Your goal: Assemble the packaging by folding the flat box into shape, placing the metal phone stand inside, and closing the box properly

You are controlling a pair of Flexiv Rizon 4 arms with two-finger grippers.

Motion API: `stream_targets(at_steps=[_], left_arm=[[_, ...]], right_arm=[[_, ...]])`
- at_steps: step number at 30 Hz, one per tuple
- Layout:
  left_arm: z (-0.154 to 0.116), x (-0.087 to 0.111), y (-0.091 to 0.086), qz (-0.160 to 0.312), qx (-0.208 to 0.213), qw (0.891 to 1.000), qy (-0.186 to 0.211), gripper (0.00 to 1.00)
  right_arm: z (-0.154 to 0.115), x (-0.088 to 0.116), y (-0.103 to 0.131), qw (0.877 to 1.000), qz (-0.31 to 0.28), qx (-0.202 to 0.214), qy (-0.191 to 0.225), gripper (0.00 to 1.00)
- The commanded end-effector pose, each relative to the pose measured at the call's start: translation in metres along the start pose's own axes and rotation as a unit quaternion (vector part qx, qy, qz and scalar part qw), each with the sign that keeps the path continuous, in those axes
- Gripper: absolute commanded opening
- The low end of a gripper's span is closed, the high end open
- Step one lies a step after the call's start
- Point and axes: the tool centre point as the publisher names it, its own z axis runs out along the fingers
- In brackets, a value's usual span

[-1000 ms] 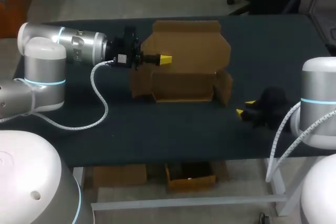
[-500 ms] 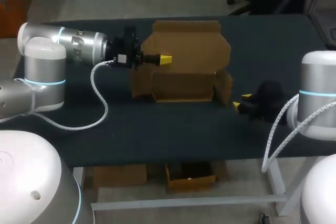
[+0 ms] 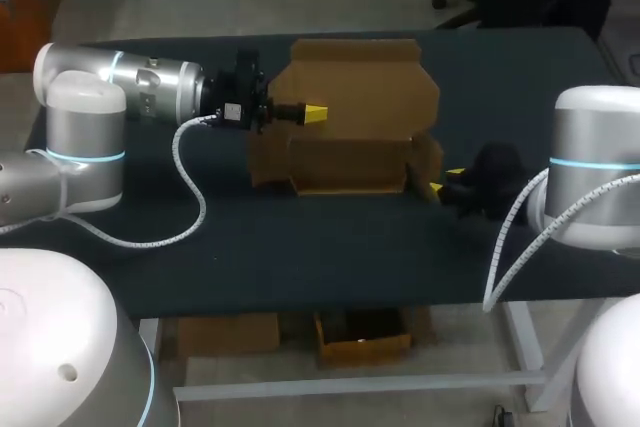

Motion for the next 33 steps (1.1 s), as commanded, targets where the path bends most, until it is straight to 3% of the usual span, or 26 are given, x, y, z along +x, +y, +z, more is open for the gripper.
stream_targets(at_steps=[1, 14, 27, 33], left_arm=[[0.000, 0.000, 0.004, 0.000, 0.000, 1.000, -0.001, 0.00], [0.000, 0.000, 0.004, 0.000, 0.000, 1.000, -0.001, 0.00], [0.000, 0.000, 0.004, 0.000, 0.000, 1.000, -0.001, 0.00], [0.000, 0.000, 0.004, 0.000, 0.000, 1.000, -0.001, 0.00]], right_arm=[[0.013, 0.000, 0.003, 1.000, 0.003, 0.004, -0.009, 0.40], [0.031, 0.000, 0.010, 1.000, 0.014, 0.006, -0.018, 0.38], [0.039, 0.000, 0.014, 0.999, 0.025, 0.005, -0.029, 0.24], [0.043, 0.006, 0.015, 0.999, 0.027, 0.005, -0.030, 0.24]])
